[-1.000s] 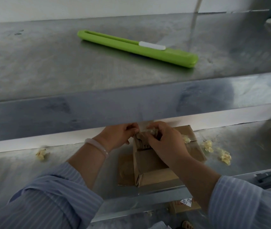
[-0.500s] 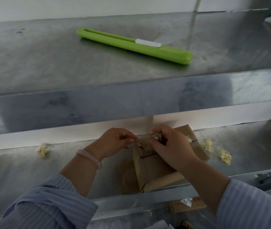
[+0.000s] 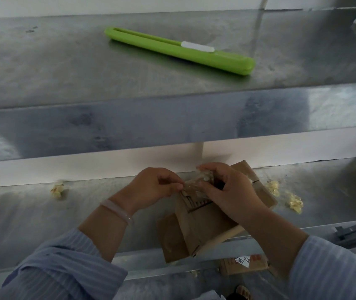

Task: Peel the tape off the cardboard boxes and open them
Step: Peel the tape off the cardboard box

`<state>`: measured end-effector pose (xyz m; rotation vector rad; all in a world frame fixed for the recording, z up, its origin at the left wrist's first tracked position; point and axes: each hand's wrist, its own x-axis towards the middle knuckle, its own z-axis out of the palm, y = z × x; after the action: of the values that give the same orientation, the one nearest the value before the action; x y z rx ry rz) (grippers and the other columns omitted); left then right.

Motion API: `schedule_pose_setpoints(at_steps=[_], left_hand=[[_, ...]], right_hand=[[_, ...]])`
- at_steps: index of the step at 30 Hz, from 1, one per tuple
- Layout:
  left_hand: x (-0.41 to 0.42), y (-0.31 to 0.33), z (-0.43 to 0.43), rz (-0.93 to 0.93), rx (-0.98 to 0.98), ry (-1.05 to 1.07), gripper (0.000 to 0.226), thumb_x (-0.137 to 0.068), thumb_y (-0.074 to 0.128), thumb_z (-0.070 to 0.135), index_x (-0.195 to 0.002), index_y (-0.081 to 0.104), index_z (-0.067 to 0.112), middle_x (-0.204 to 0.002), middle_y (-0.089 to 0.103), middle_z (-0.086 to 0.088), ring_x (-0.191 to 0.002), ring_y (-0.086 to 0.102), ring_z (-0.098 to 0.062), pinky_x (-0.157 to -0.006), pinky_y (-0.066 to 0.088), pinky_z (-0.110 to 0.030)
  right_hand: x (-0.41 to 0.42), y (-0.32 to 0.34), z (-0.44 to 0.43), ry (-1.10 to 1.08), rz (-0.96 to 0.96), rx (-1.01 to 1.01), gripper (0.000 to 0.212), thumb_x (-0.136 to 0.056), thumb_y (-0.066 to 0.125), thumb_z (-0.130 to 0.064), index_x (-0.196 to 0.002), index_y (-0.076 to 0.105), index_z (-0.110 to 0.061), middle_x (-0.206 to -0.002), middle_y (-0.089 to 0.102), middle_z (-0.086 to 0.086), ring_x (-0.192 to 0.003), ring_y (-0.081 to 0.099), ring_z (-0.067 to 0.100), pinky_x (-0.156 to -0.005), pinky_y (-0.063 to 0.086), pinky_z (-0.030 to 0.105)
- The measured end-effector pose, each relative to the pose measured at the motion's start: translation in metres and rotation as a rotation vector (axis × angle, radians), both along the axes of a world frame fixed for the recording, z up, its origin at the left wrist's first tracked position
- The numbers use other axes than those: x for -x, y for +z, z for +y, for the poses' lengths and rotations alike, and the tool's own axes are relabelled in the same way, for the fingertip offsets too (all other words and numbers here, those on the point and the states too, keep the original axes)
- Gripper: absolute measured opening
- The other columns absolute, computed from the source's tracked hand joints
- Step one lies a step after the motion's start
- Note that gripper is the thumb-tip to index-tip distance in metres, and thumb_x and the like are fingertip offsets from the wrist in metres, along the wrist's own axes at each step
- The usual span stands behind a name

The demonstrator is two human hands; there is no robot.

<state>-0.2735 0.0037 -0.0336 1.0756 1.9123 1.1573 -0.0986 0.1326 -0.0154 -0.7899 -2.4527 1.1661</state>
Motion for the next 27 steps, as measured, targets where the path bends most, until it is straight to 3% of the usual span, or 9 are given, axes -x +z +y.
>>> schedule_pose_setpoints(at_steps=[4,9,17,20,23,25,27], left_hand=[[0.001,0.011,0.007,0.211,0.053,-0.048,0.009,-0.080,0.077,0.021,-0.077,0.072,0.029,-0.071,0.070,0.012,-0.068,0.064,0.001,-0.073,0.050,-0.018],[0.004,0.012,0.010,0.142,0.075,-0.061,0.012,-0.085,0.071,0.013,-0.076,0.067,0.021,-0.072,0.070,0.002,-0.069,0.068,-0.015,-0.073,0.057,-0.031],[0.001,0.010,0.023,0.252,0.113,-0.093,0.018,-0.093,0.059,0.015,-0.078,0.058,0.023,-0.072,0.066,0.000,-0.066,0.068,-0.015,-0.062,0.059,-0.030],[0.001,0.005,0.020,0.080,0.100,-0.039,0.016,-0.095,0.057,0.014,-0.080,0.062,0.018,-0.072,0.066,-0.001,-0.065,0.067,-0.010,-0.060,0.056,-0.022],[0.010,0.001,0.012,-0.213,0.082,-0.030,0.013,-0.095,0.056,0.009,-0.090,0.068,0.007,-0.084,0.072,-0.008,-0.080,0.070,-0.017,-0.076,0.058,-0.025],[0.015,-0.002,0.006,-0.253,0.105,-0.059,0.011,-0.091,0.061,0.003,-0.096,0.070,0.004,-0.091,0.073,-0.011,-0.086,0.070,-0.019,-0.080,0.057,-0.025],[0.014,-0.006,0.005,-0.215,0.114,-0.067,0.010,-0.086,0.065,-0.001,-0.092,0.071,0.006,-0.085,0.072,-0.008,-0.081,0.070,-0.017,-0.077,0.057,-0.025]], right_hand=[[0.001,-0.001,0.001,-0.034,0.050,0.031,0.039,-0.088,0.069,-0.035,-0.121,0.052,-0.046,-0.085,0.071,-0.016,-0.084,0.063,-0.005,-0.071,0.046,0.007],[0.003,-0.002,0.001,-0.035,0.011,-0.017,0.035,-0.088,0.068,-0.036,-0.118,0.053,-0.047,-0.083,0.068,-0.018,-0.082,0.061,-0.006,-0.067,0.043,0.006],[0.006,-0.001,0.001,-0.038,-0.033,-0.068,0.031,-0.090,0.066,-0.036,-0.118,0.055,-0.044,-0.087,0.063,-0.022,-0.082,0.057,-0.010,-0.064,0.039,-0.001],[0.008,0.000,0.001,-0.039,-0.058,-0.082,0.029,-0.091,0.065,-0.037,-0.118,0.055,-0.045,-0.088,0.059,-0.025,-0.082,0.055,-0.009,-0.062,0.037,0.002],[0.007,-0.001,0.002,-0.045,-0.063,-0.079,0.028,-0.091,0.064,-0.038,-0.117,0.055,-0.046,-0.089,0.057,-0.026,-0.082,0.054,-0.009,-0.064,0.035,0.003],[0.007,-0.001,0.001,-0.047,-0.062,-0.073,0.026,-0.091,0.064,-0.038,-0.114,0.055,-0.047,-0.089,0.059,-0.025,-0.083,0.054,-0.008,-0.064,0.036,0.004],[0.007,0.000,0.001,-0.048,-0.059,-0.080,0.026,-0.091,0.064,-0.038,-0.112,0.054,-0.049,-0.089,0.060,-0.024,-0.083,0.056,-0.006,-0.063,0.037,0.004]])
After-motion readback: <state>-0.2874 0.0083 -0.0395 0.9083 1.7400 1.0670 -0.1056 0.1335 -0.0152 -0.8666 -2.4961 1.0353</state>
